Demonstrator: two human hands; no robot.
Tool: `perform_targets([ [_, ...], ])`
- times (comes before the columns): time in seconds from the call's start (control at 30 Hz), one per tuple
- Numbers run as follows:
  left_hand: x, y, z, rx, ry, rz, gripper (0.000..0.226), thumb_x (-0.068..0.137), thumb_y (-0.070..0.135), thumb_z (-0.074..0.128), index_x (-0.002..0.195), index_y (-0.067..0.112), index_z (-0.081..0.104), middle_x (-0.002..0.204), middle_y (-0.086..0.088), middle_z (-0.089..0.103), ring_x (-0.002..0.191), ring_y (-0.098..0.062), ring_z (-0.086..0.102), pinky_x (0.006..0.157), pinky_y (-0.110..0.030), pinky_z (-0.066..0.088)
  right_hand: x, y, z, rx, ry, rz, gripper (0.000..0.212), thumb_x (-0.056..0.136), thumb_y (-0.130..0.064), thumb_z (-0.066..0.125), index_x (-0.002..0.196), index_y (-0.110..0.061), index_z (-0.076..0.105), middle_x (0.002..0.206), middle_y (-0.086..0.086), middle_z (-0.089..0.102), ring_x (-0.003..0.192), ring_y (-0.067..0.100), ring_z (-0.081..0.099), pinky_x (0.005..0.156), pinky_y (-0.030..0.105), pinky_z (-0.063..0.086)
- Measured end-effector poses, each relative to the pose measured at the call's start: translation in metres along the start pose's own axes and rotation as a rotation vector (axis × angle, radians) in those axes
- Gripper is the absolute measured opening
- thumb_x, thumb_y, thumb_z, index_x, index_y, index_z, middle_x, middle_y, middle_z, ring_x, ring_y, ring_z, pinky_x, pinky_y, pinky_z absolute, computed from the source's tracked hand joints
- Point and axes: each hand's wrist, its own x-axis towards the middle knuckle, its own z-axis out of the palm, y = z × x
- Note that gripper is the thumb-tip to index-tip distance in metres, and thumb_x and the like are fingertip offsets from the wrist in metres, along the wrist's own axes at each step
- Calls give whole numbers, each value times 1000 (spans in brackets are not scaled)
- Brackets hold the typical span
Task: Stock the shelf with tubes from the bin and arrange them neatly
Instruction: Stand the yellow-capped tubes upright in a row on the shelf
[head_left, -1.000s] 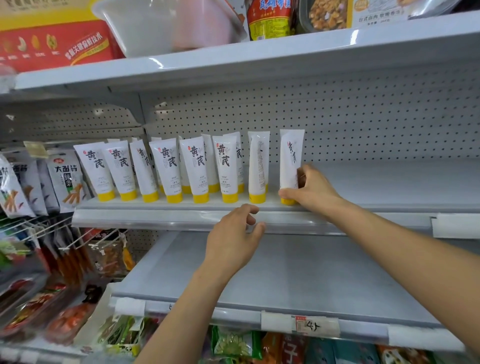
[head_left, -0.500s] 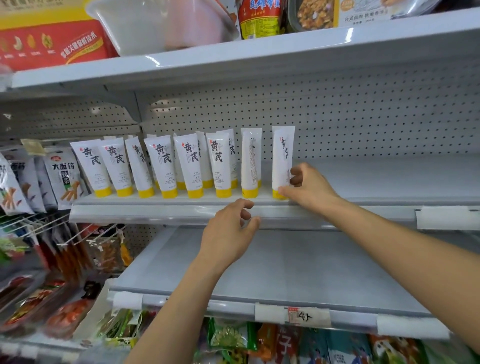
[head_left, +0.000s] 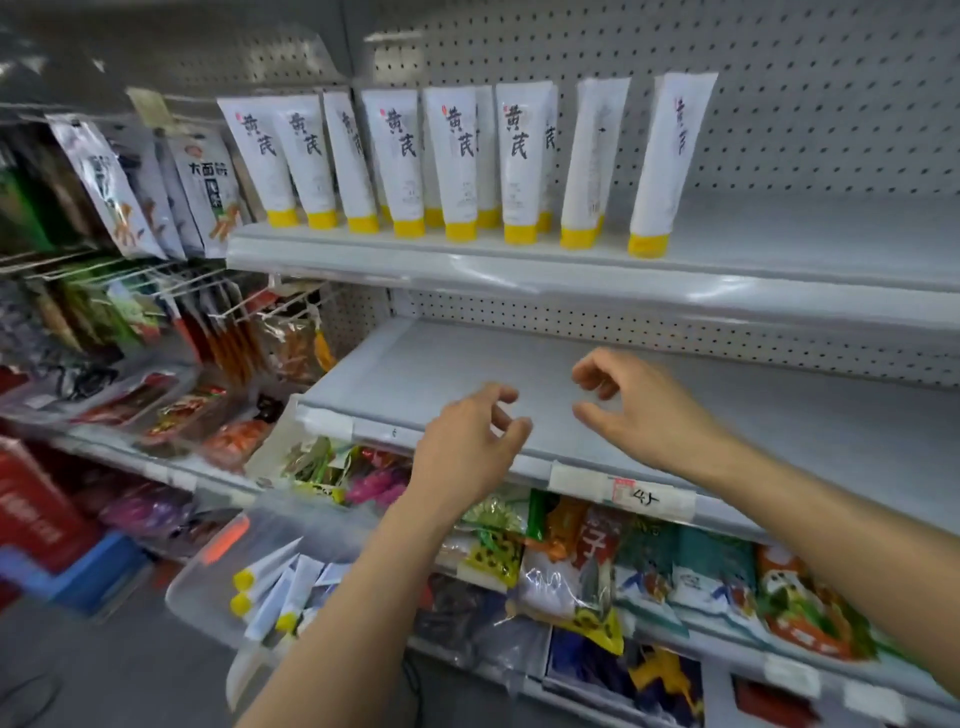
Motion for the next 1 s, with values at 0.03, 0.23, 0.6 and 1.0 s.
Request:
perform_targets([
  [0.03,-7,-15,0,4,-16,-33,35,92,39,57,125,26,56,92,15,61,87,-11,62,84,-35,52,1,-6,15,2,-53,0,27,90,-32,62,115,-28,55,106,-14,55,96,8,55,85,33,49],
  [0.23,-30,-137,-16,38,-109,-256,32,90,34,61,120,23,60,86,8,64,91,-22,65,80,-36,51,38,-61,117,61,-338,-55,22,88,-30,62,109,-24,60,106,-7,62,95,12,59,85,37,52],
  [0.6,-23,-441,-85,156,-268,-711,34,93,35,58,125,22,60,113,-4,67,107,-25,61,90,-33,48,131,-151,398,339,-725,103,7,86,-18,66,90,-19,60,82,-5,62,79,15,59,75,32,48],
  [1.0,-15,-636,27,292,-638,-669,57,94,23,55,144,4,34,144,-19,37,131,-35,39,109,-36,29,97,-125,635,237,-1092,541,27,88,-19,63,106,0,71,117,13,67,112,27,60,91,30,46],
])
